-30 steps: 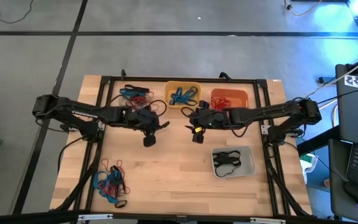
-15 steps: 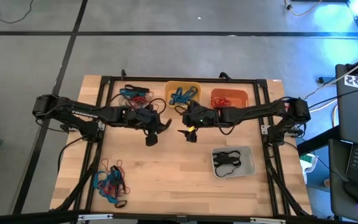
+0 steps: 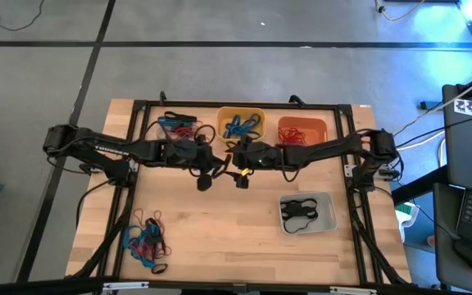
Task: Sort rubber bands into baskets
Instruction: Put the black rubber band into the white bin
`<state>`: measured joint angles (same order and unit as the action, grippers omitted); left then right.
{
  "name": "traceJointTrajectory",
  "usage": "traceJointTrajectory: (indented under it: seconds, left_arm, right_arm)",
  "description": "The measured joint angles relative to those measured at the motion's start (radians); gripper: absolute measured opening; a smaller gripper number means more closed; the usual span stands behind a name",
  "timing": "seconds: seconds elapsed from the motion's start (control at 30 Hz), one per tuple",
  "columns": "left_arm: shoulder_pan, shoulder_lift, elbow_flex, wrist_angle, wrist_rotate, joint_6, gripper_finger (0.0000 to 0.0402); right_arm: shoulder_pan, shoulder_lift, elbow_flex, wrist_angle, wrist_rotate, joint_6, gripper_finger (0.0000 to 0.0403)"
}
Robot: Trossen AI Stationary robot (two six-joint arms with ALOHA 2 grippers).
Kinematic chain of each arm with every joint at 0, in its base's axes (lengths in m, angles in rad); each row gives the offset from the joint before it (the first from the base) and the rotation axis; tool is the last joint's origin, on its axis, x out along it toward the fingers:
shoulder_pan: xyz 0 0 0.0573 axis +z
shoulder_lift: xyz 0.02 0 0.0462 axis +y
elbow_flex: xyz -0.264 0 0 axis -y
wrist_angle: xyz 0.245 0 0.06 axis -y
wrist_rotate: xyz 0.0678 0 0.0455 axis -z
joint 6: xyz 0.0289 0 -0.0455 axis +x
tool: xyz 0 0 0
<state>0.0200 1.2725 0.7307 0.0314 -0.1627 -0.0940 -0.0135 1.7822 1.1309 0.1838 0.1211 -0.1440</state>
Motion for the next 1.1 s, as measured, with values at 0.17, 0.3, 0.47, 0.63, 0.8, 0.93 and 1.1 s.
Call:
traceJointTrajectory:
  seconds: [0.17, 0.3, 0.47, 0.63, 0.8, 0.93, 1.1]
  left_arm:
    - [0.0, 0.0, 0.0, 0.014, -0.026, -0.001, 0.0012]
    - [0.0, 0.0, 0.0, 0.029, -0.056, -0.002, 0.0013]
    - [-0.008, 0.001, 0.0, 0.082, -0.058, -0.001, 0.0013]
    - [-0.014, 0.001, 0.0, 0.092, -0.059, 0.015, 0.0013]
    - [-0.013, 0.001, 0.0, 0.092, -0.063, 0.016, 0.0013]
    - [-0.013, 0.001, 0.0, 0.092, -0.063, 0.033, 0.0013]
    - [-0.014, 0.001, 0.0, 0.092, -0.061, 0.042, 0.0013]
  right_arm:
    - [0.0, 0.023, -0.001, 0.065, -0.135, 0.005, 0.0353]
    - [0.001, 0.023, -0.001, 0.111, -0.14, 0.031, 0.0353]
    - [0.0, 0.024, -0.001, 0.124, -0.139, 0.059, 0.0353]
    - [0.001, 0.025, -0.001, 0.144, -0.145, 0.07, 0.0353]
    - [0.001, 0.025, -0.001, 0.142, -0.149, 0.085, 0.0333]
    - [0.001, 0.025, -0.001, 0.161, -0.164, 0.09, 0.029]
    - [0.0, 0.025, -0.001, 0.16, -0.166, 0.088, 0.0225]
